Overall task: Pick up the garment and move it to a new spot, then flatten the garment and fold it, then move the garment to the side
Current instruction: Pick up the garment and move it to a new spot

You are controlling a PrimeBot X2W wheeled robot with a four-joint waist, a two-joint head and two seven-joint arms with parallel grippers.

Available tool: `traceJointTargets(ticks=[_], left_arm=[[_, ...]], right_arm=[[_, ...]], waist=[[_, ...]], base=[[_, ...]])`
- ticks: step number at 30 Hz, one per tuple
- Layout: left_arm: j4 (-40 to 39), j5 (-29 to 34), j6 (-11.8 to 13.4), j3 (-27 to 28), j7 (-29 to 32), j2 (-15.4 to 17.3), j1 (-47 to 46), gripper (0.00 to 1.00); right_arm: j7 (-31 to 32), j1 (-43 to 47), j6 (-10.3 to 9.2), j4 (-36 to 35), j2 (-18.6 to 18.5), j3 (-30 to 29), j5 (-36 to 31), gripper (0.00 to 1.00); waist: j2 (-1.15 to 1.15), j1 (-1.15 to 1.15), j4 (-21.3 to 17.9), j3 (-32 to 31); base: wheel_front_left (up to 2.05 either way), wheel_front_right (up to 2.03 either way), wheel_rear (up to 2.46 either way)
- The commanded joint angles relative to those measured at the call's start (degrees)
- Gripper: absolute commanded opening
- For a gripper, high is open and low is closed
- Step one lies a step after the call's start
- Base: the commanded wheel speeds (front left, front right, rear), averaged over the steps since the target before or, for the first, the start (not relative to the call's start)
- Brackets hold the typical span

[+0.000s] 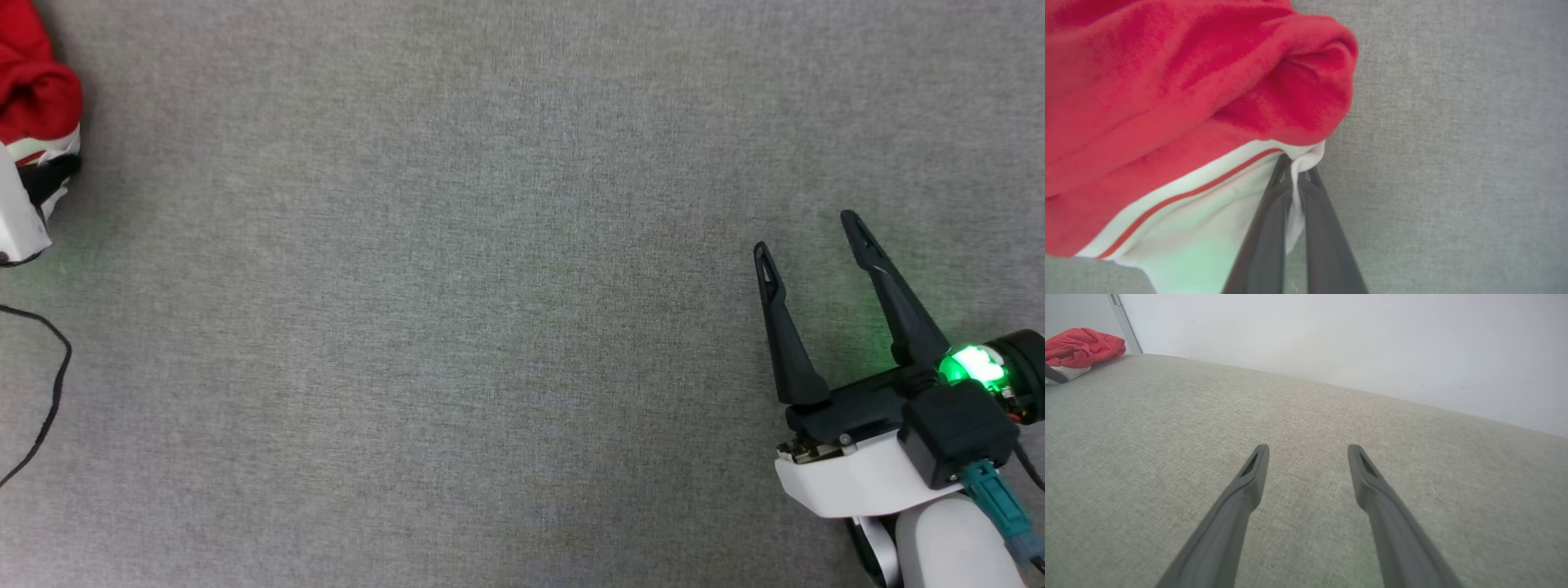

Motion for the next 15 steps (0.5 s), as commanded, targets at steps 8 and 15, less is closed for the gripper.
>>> traceJointTargets(ticks=[8, 15], left_arm=[[-2.4, 0.2, -0.1, 0.1, -8.9, 1.5, -0.8, 0.00], [-10.1, -0.5, -0.1, -1.0, -11.7, 4.6, 1.0, 0.00]], right_arm=[[-1.4, 0.7, -0.02, 4.5, 0.5, 0.9, 1.0, 1.00], [-2.2, 2.6, -0.02, 8.3, 0.9, 0.3, 3.1, 1.00]], waist=[[0.00, -0.01, 0.0, -9.0], [0.00, -0.01, -0.5, -17.6]], base=[[0.00, 0.00, 0.00], [0.00, 0.00, 0.00]])
